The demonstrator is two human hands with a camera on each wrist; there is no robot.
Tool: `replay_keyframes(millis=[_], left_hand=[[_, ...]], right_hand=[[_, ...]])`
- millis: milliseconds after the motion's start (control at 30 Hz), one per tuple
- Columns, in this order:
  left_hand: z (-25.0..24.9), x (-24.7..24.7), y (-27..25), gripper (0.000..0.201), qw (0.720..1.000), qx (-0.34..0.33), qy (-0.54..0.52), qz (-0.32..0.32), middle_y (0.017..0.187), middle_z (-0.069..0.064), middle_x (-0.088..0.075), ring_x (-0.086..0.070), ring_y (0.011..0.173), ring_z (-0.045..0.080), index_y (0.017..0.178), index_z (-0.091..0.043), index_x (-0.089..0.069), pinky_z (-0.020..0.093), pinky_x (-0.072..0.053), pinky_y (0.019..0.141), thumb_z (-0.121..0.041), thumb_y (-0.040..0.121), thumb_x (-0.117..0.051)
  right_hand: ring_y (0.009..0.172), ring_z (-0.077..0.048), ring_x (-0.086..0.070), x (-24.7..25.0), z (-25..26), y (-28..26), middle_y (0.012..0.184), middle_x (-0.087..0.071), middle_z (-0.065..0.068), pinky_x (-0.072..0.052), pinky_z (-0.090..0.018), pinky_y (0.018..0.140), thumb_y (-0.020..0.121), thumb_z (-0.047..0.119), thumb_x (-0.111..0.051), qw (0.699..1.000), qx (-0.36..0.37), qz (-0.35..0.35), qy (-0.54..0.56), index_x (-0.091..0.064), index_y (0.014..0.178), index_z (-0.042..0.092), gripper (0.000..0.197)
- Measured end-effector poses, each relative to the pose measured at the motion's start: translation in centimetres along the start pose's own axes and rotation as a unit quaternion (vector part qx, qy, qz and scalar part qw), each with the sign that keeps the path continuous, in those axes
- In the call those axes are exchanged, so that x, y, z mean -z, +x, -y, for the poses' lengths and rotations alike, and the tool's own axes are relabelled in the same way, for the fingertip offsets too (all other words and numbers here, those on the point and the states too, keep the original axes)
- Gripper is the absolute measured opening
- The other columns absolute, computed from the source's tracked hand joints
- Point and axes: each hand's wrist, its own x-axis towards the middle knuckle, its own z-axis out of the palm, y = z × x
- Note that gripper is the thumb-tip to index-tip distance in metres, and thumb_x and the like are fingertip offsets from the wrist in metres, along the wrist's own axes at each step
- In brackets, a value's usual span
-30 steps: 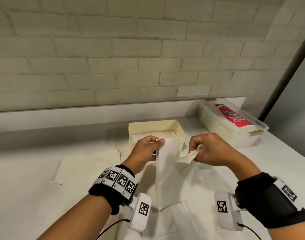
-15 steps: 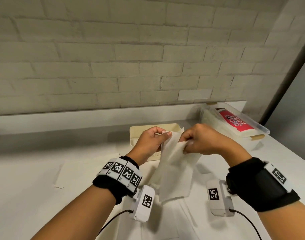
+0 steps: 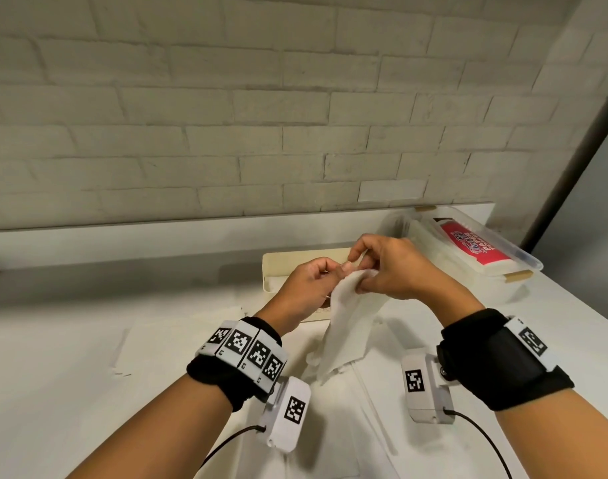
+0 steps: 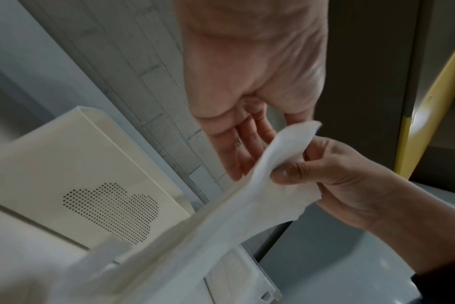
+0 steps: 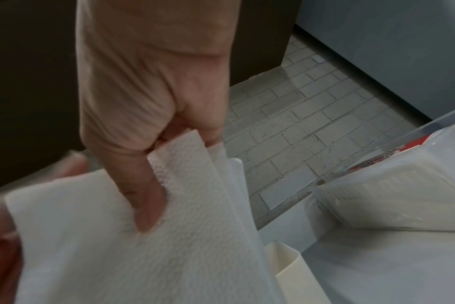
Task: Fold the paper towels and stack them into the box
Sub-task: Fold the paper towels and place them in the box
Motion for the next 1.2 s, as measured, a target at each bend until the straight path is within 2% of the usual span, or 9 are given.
replay_keyframes(millis=[100,200,533,633,733,833,1000,1100,1200], left_hand=[[0.2,0.3,-0.1,0.022,0.999,-0.014,-0.006,0.028,0.071,-0.004,-0.059,-0.053,0.062,0.008,0.083,-0.019,-0.055,0.020,-0.042,0.063,-0.016,0.074,-0.074],[0.6,0.2,-0.1,0.044,0.999,-0.017,0.014,0.033,0.078,-0.008,-0.064,-0.060,0.071,0.005,0.092,-0.019,-0.053,0.024,-0.051,0.072,0.001,0.064,-0.080],[3.5,-0.2,0.7,0.048,0.997,0.015,0.064,-0.032,0.106,0.006,-0.066,-0.063,0.099,0.024,0.109,-0.019,-0.057,0.040,-0.052,0.089,-0.010,0.068,-0.081],[4.4,1.1,0.5,0.026,0.993,0.061,0.096,-0.003,0.099,0.000,-0.069,-0.066,0.092,0.021,0.096,-0.022,-0.063,0.033,-0.054,0.082,-0.017,0.074,-0.078],[4.9,3.1,0.4,0.023,0.985,0.095,0.141,0.032,0.098,0.000,-0.070,-0.066,0.084,0.015,0.101,-0.020,-0.065,0.023,-0.053,0.075,-0.022,0.079,-0.073],[5.4,5.0,0.7,0.026,0.978,0.116,0.168,0.032,0.100,0.000,-0.070,-0.066,0.086,0.014,0.107,-0.020,-0.063,0.024,-0.053,0.081,-0.021,0.082,-0.071],[6.2,6.8,1.6,0.016,0.972,0.100,0.209,-0.032,0.100,0.001,-0.068,-0.064,0.094,0.022,0.093,-0.019,-0.063,0.033,-0.050,0.086,-0.024,0.081,-0.072],[7.0,6.5,1.5,0.027,0.974,0.090,0.186,-0.088,0.106,0.002,-0.063,-0.063,0.093,0.023,0.103,-0.015,-0.062,0.029,-0.052,0.073,-0.028,0.081,-0.072],[8.6,5.4,1.0,0.032,0.977,0.093,0.151,-0.118,0.110,0.006,-0.066,-0.064,0.095,0.025,0.112,-0.014,-0.061,0.036,-0.052,0.082,-0.027,0.083,-0.069]], right_hand=[[0.075,-0.007,-0.058,-0.1,0.0,0.3,0.077,-0.062,0.010,-0.045,-0.011,0.064,0.073,0.011,-0.075,1.000,0.008,-0.008,-0.009,-0.061,0.106,0.024,0.039],[0.078,-0.009,-0.057,-0.2,0.1,0.5,0.082,-0.066,0.004,-0.037,-0.004,0.060,0.073,0.012,-0.073,0.999,0.014,-0.015,-0.051,-0.069,0.103,0.018,0.030],[0.072,-0.008,-0.054,0.0,0.4,1.8,0.077,-0.064,0.004,-0.038,-0.010,0.054,0.073,0.017,-0.076,0.999,-0.012,-0.026,-0.015,-0.069,0.079,0.017,0.009],[0.071,-0.009,-0.053,0.2,-0.7,2.3,0.074,-0.060,0.006,-0.037,-0.016,0.053,0.073,0.016,-0.076,0.996,-0.063,-0.058,0.029,-0.065,0.073,0.020,0.012],[0.066,-0.009,-0.051,0.3,-2.7,2.4,0.071,-0.056,0.006,-0.037,-0.020,0.052,0.074,0.018,-0.075,0.988,-0.111,-0.083,0.066,-0.061,0.071,0.018,0.015],[0.069,-0.014,-0.052,-0.3,-4.9,2.1,0.075,-0.058,-0.001,-0.040,-0.024,0.057,0.077,0.019,-0.073,0.980,-0.150,-0.069,0.113,-0.058,0.072,0.015,0.017],[0.079,-0.024,-0.059,-2.6,-8.4,1.2,0.084,-0.066,-0.008,-0.048,-0.033,0.071,0.077,0.017,-0.073,0.965,-0.178,-0.053,0.185,-0.061,0.080,0.008,0.015],[0.078,-0.023,-0.059,-4.9,-10.6,0.3,0.084,-0.066,-0.008,-0.047,-0.031,0.070,0.078,0.017,-0.072,0.954,-0.199,-0.061,0.215,-0.062,0.083,0.009,0.014],[0.076,-0.021,-0.056,-7.4,-12.1,-0.9,0.081,-0.061,-0.004,-0.044,-0.029,0.067,0.081,0.017,-0.068,0.947,-0.222,-0.067,0.222,-0.059,0.078,0.016,0.010]])
